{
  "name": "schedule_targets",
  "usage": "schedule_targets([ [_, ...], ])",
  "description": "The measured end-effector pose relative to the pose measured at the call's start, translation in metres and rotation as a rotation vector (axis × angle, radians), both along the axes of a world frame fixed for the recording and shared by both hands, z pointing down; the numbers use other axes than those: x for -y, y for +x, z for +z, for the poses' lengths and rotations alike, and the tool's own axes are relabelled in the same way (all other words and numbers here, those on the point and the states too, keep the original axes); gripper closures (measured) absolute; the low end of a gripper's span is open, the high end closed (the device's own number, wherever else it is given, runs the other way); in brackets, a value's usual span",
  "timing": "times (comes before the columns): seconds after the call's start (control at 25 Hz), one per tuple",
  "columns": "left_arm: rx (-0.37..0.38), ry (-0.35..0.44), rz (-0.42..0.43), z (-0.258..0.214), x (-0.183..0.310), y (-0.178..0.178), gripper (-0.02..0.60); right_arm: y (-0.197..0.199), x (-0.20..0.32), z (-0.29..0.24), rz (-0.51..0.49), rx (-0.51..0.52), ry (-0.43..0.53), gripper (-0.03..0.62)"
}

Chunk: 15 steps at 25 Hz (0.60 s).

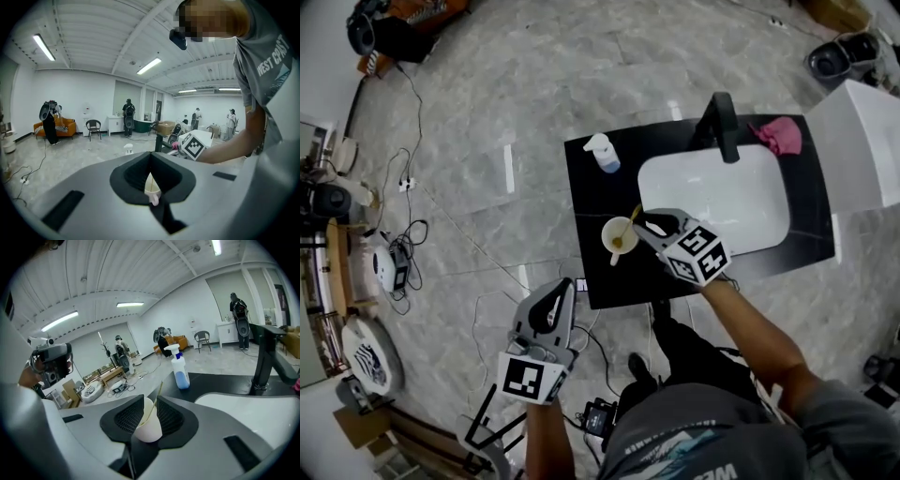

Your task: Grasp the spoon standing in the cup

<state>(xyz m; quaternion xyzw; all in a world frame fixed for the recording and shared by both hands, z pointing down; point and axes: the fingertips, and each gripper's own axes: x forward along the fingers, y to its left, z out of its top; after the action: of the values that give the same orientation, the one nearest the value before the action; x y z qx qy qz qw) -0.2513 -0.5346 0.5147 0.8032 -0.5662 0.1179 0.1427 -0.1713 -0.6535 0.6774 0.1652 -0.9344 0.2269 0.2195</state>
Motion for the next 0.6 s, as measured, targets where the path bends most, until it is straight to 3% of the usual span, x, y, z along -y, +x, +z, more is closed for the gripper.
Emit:
schedule_targets([
  [0.16,-0.016,0.033,0.011,0.004,0.012,0.004,0.580,-0.009,0.001,0.009,-0.007,0.016,-0.020,0.488],
  [0.6,-0.040,-0.020,0.006,0.027,0.017,0.007,0.580,-0.022,0.008,0.026,-0.014,0.015,-0.040,0.512],
])
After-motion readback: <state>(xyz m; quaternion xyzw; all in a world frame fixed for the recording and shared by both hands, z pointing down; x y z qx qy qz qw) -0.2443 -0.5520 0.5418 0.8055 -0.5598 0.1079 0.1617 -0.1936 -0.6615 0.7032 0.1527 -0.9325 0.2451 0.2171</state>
